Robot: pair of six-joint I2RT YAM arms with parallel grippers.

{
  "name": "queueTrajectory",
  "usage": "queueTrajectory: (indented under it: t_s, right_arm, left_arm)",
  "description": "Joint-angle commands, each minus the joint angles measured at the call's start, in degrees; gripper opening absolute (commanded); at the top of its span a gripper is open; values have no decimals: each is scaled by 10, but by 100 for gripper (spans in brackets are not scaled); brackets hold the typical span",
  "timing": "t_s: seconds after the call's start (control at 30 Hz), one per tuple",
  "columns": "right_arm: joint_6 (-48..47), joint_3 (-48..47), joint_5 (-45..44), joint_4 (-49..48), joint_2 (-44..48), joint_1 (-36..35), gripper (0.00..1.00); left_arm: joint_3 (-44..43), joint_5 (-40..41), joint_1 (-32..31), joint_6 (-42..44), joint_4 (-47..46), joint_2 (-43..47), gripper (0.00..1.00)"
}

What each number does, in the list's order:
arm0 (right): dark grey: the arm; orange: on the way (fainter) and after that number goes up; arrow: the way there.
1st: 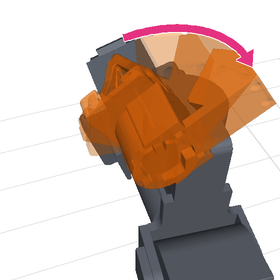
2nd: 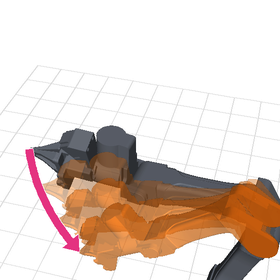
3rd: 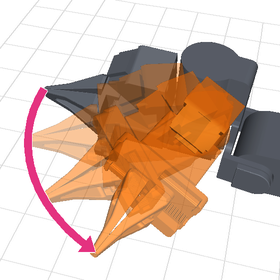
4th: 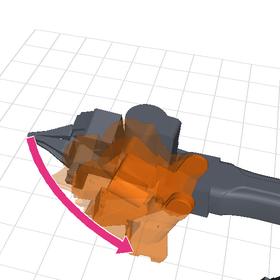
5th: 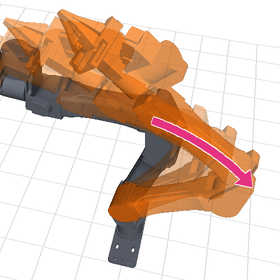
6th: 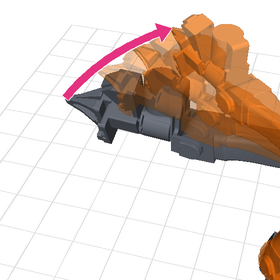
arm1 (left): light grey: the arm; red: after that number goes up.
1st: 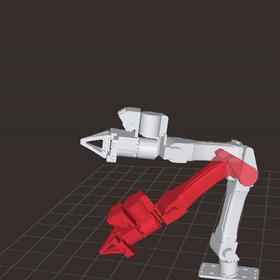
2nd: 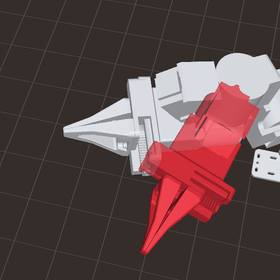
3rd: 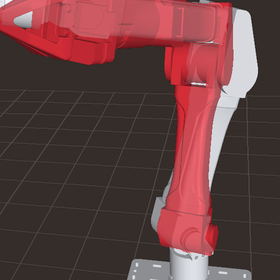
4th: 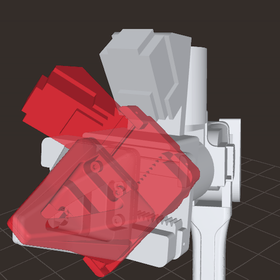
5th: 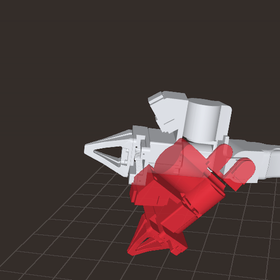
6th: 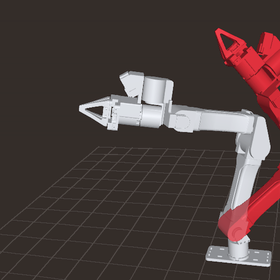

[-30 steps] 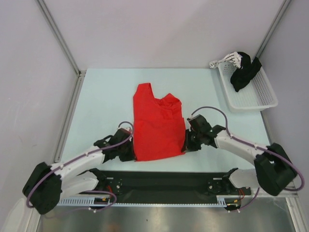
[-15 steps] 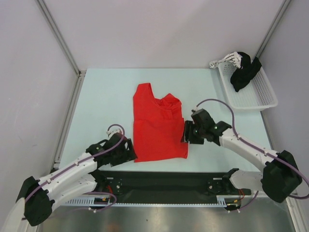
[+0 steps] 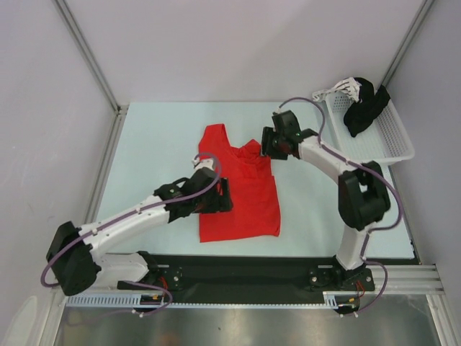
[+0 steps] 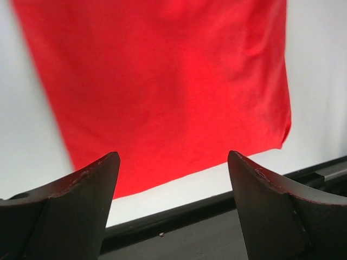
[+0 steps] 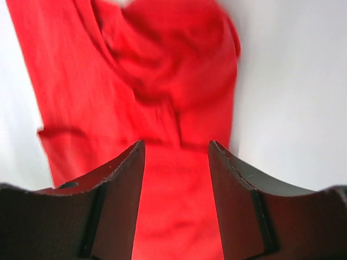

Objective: Fold and stack the tank tops
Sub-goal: Fold the tank top

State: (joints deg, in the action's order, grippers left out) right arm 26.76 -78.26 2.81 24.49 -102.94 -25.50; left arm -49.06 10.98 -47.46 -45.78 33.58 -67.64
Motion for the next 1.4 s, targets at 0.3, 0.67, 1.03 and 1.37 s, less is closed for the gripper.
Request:
queueTrajectory:
  t_s: [0.3, 0.67, 1.03, 1.37]
  right_arm:
    - [-160, -266, -90, 54, -235, -8, 44]
    - [-186, -341, -127, 108, -320, -18, 49]
    - [-110, -413, -151, 35, -357, 29, 17]
    - [-6, -494, -14, -61, -430, 88, 20]
  left_arm:
    - [-55, -53, -76, -5, -131, -156, 85]
    - [-60, -80, -104, -20, -166, -246, 83]
    - [-28, -105, -114, -36, -182, -289, 82]
    - [-24, -112, -131, -49, -183, -321, 82]
